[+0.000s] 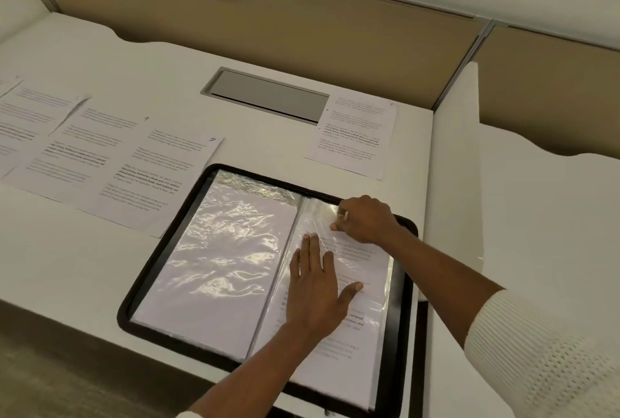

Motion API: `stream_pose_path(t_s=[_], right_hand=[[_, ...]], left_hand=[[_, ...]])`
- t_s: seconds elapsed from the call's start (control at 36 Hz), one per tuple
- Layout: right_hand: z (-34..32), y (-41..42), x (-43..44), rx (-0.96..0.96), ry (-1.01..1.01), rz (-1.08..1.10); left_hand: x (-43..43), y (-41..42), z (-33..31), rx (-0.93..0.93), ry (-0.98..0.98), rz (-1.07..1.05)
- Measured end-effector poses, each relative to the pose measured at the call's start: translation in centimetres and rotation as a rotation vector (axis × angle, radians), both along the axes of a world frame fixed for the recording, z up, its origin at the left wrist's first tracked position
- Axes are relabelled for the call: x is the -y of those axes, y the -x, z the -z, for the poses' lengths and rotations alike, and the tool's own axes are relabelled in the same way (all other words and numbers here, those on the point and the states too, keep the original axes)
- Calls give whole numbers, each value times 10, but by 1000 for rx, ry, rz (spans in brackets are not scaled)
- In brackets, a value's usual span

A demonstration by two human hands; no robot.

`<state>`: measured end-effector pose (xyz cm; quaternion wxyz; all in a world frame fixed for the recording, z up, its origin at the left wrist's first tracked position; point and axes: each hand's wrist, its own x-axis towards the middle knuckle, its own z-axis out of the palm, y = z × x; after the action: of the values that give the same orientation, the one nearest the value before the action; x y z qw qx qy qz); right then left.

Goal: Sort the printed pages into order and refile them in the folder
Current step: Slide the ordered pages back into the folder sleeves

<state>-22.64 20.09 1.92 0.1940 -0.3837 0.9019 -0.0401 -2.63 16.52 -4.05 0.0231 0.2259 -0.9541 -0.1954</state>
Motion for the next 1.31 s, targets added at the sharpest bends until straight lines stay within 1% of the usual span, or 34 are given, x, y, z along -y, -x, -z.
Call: stream_pose_path(t_s=[0.08, 0.14, 0.19, 0.22, 0.31, 0.36, 0.42, 0.47, 0.56, 0.67, 0.78, 0.89, 0.97, 1.06, 1.11, 1.17, 1.22, 1.31], right_hand=[[-16, 6, -6, -121, -180, 20], [-24, 12, -13, -154, -279, 49], [-27, 16, -20, -141, -283, 100], [-26, 17, -24, -81, -216, 152], [-26, 12, -36, 177, 142, 382], [-22, 3, -42, 195, 320, 517], [-17, -10, -49, 184, 429, 640], [-11, -23, -56, 192, 509, 713], [-6, -48, -66, 276, 596, 770], [9, -86, -79, 356, 642, 813], [12, -116, -89, 522, 740, 879], [8, -137, -94, 787, 849, 864], [-4, -148, -90, 994, 908, 802], [-20, -158, -80, 1239, 1051, 738], [-27, -162, -71, 1376, 1101, 693], [-33, -164, -58, 1399, 1065, 588], [-38, -168, -42, 1372, 1009, 453], [-46, -179, -17, 1251, 914, 283]], left_hand=[[3, -2, -1, 9, 4, 27], [5, -3, -3, 16, -1, 44], [7, -4, -4, 15, -9, 57], [7, -5, -4, 9, -11, 62], [9, -6, -7, -4, -29, 60], [10, -7, -9, 10, -46, 60], [11, -8, -11, 17, -61, 59], [13, -9, -11, 7, -64, 70], [17, -13, -8, -37, -66, 88], [22, -17, -3, -75, -110, 112], [28, -20, -8, -115, -138, 111], [34, -28, -18, -128, -222, 41], [41, -34, -36, -138, -359, -20], [53, -38, -62, -149, -484, -115], [66, -40, -80, -121, -591, -199], [80, -44, -100, -105, -698, -261], [98, -49, -118, -79, -763, -313], [135, -61, -139, -11, -875, -358]])
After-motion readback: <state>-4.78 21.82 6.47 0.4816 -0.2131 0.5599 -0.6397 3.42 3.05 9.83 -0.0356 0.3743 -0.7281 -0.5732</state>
